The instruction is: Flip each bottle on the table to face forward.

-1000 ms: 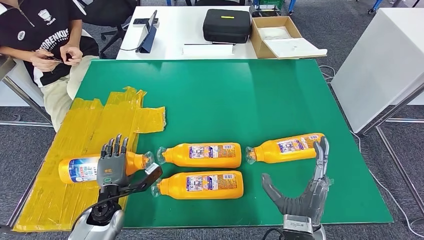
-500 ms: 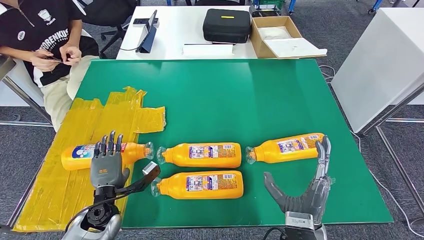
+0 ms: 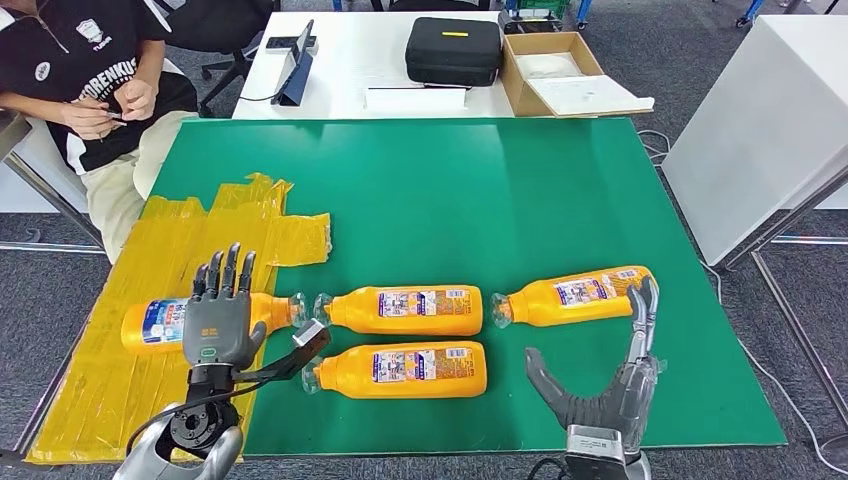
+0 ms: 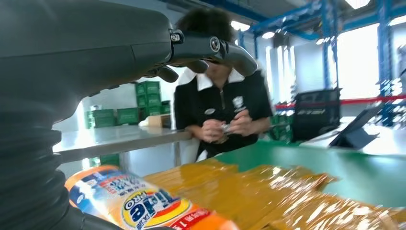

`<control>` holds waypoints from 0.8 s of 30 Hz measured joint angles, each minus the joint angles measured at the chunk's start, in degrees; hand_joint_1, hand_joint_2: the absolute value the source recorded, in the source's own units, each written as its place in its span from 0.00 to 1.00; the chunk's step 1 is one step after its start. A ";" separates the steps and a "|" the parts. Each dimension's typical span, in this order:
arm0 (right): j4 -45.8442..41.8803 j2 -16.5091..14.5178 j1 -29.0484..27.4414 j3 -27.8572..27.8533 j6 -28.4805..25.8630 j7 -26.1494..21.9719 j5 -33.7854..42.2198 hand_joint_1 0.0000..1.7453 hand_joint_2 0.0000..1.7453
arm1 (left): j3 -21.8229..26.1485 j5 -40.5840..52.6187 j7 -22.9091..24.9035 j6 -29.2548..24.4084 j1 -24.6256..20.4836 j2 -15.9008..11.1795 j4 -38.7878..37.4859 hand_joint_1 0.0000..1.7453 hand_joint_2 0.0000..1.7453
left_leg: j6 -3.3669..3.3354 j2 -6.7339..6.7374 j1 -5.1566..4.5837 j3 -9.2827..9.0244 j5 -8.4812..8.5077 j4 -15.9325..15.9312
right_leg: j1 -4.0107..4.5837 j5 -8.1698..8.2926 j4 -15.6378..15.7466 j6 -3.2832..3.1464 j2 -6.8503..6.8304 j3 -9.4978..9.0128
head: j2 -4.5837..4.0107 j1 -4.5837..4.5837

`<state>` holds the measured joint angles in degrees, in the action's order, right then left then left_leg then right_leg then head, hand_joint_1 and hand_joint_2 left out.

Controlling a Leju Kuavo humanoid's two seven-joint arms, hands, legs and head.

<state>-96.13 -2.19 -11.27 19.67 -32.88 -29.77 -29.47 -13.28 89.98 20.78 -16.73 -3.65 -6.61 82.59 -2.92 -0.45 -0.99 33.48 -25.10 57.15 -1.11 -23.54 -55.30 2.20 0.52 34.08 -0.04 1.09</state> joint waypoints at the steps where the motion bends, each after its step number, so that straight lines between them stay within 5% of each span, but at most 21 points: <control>1: -0.01 -0.10 -0.05 0.00 -0.25 0.27 -0.13 0.00 1.00 | 0.36 -0.46 -2.23 -1.98 0.02 0.37 0.27 0.00 1.00 | 0.00 0.00 0.00 0.00 0.00 0.00 | 0.00 0.00 0.00 0.00 0.00 0.00 | 0.00 0.01; 5: -0.30 -0.23 -0.52 -0.03 -1.79 0.99 -1.72 0.00 1.00 | 4.43 -7.95 -15.16 -12.35 0.60 4.41 2.86 0.00 1.00 | 0.00 -0.02 -0.01 0.02 0.00 0.00 | -0.01 0.00 0.00 0.00 0.00 -0.02 | 0.00 -0.01; 9: -1.37 -0.66 -1.61 -0.71 -4.19 1.85 -8.47 0.00 1.00 | 6.74 -24.98 -26.34 -16.45 2.99 7.64 7.54 0.00 1.00 | 0.01 0.07 -0.03 0.01 -0.09 0.01 | -0.01 -0.01 0.01 0.01 0.04 0.00 | 0.01 0.01; 13: -3.73 -1.79 -2.42 -3.54 -4.62 4.56 -22.40 0.00 1.00 | 7.65 -45.06 -36.83 -11.37 6.17 10.05 12.47 0.00 1.00 | 0.01 0.05 -0.02 0.01 -0.12 0.00 | -0.01 -0.05 0.01 0.01 0.02 0.02 | 0.00 0.01; 17: -4.29 -1.47 -1.62 -7.39 -4.65 13.81 -39.24 0.00 1.00 | 7.70 -59.24 -43.45 -3.83 8.14 11.24 13.77 0.00 1.00 | 0.03 0.08 -0.02 0.00 -0.15 0.00 | 0.00 -0.05 0.01 0.00 0.03 -0.01 | 0.00 0.00; 24: 2.75 6.81 4.45 -9.15 -2.24 28.26 -53.80 0.00 1.00 | 9.10 -65.82 -46.75 0.78 10.07 13.77 12.25 0.00 1.00 | -0.05 0.05 -0.09 -0.02 -0.10 0.03 | -0.05 -0.02 0.02 0.04 0.02 -0.06 | 0.00 -0.01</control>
<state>-93.38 4.61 -6.82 10.52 -35.12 -1.51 -83.26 -4.19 24.16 -25.97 -15.96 6.41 7.16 94.84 -2.97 -0.40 -1.08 33.46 -25.20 57.18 -1.15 -23.55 -55.28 2.23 0.54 34.02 -0.04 1.08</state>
